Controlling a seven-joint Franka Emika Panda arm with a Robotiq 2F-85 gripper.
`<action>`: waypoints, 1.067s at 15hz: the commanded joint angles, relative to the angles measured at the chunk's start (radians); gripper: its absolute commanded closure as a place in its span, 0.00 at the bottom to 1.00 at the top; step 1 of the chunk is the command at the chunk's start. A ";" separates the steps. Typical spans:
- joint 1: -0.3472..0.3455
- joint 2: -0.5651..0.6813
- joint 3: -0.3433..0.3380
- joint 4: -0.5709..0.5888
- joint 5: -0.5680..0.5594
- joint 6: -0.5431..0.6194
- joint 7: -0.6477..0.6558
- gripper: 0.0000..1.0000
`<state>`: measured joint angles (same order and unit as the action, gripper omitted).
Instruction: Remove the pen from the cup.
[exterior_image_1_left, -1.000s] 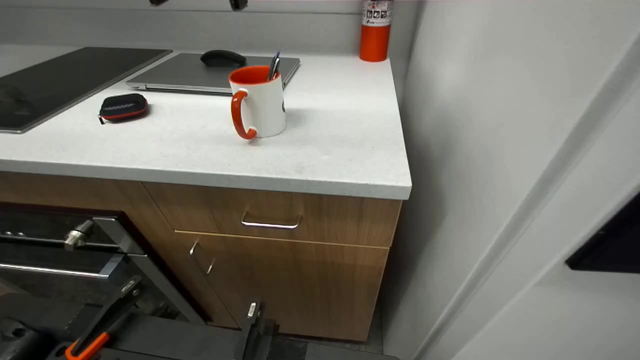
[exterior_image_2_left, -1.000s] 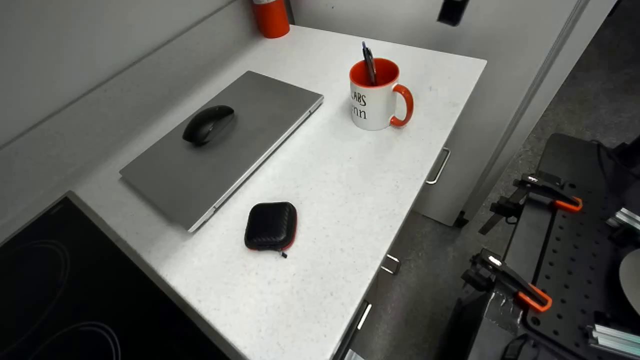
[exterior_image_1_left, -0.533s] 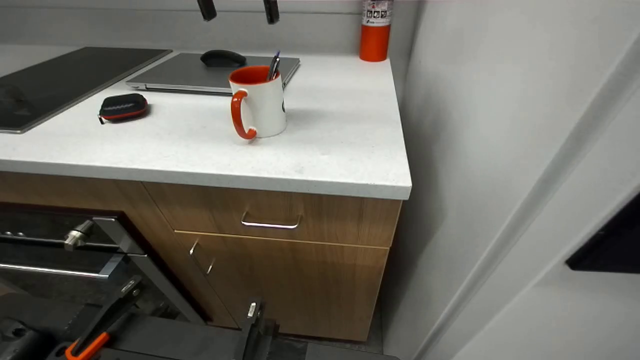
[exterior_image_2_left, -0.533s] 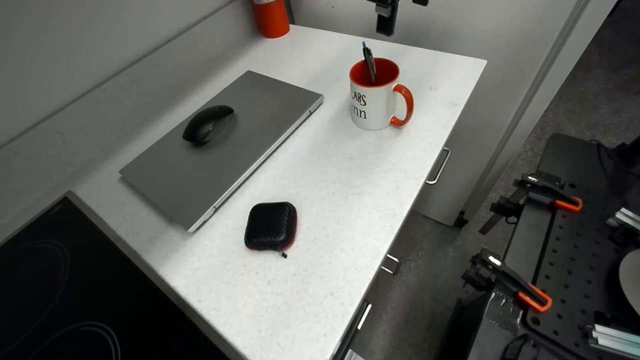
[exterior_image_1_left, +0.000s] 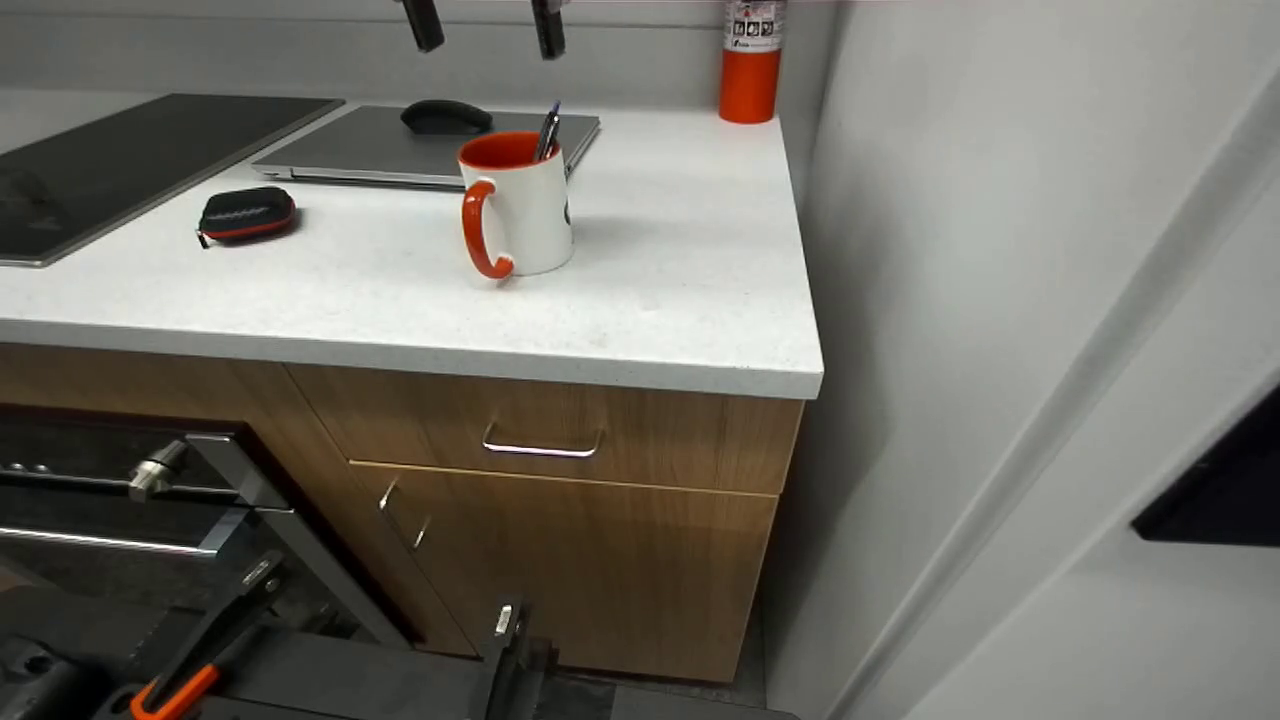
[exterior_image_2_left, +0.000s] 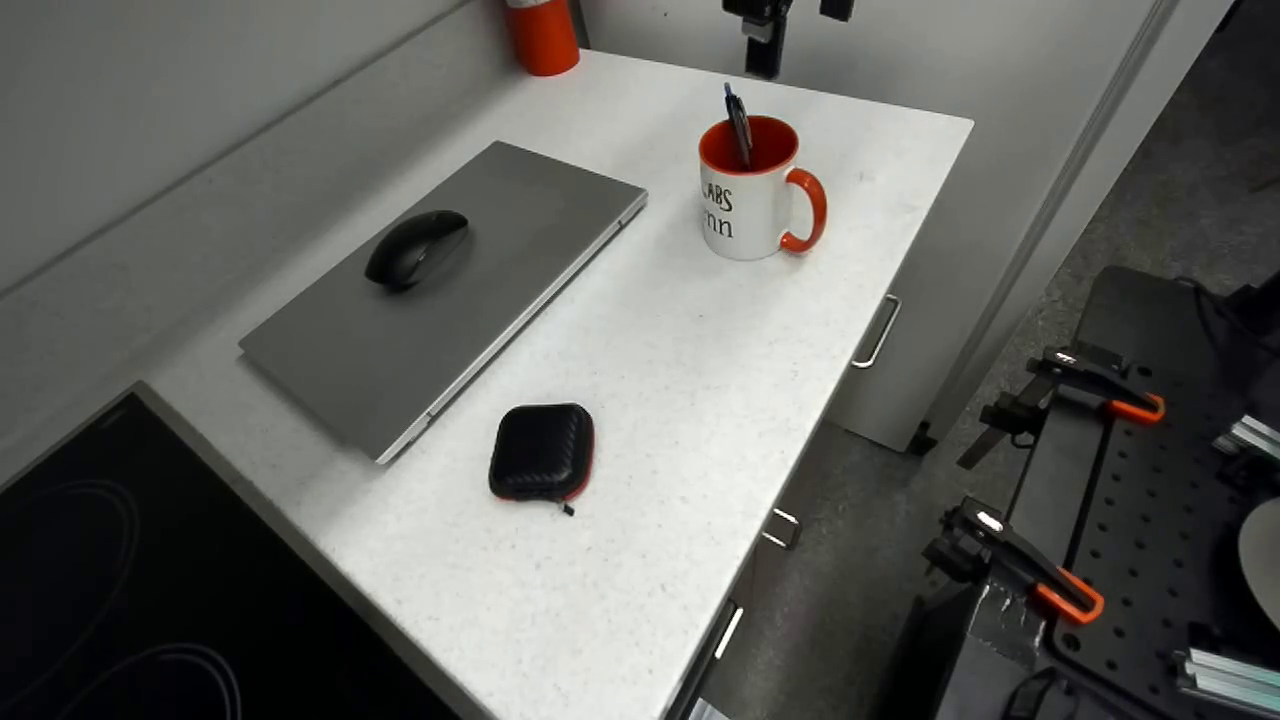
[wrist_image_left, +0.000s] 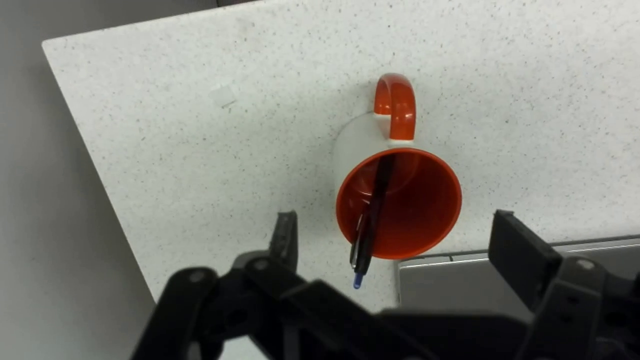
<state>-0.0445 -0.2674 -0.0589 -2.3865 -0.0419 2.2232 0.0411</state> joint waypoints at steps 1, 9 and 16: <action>-0.012 0.092 -0.005 0.069 0.040 0.022 0.046 0.00; -0.027 0.224 -0.014 0.143 0.047 0.096 0.170 0.00; -0.028 0.273 -0.017 0.173 0.062 0.061 0.228 0.00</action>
<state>-0.0700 -0.0164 -0.0766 -2.2459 -0.0092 2.3014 0.2433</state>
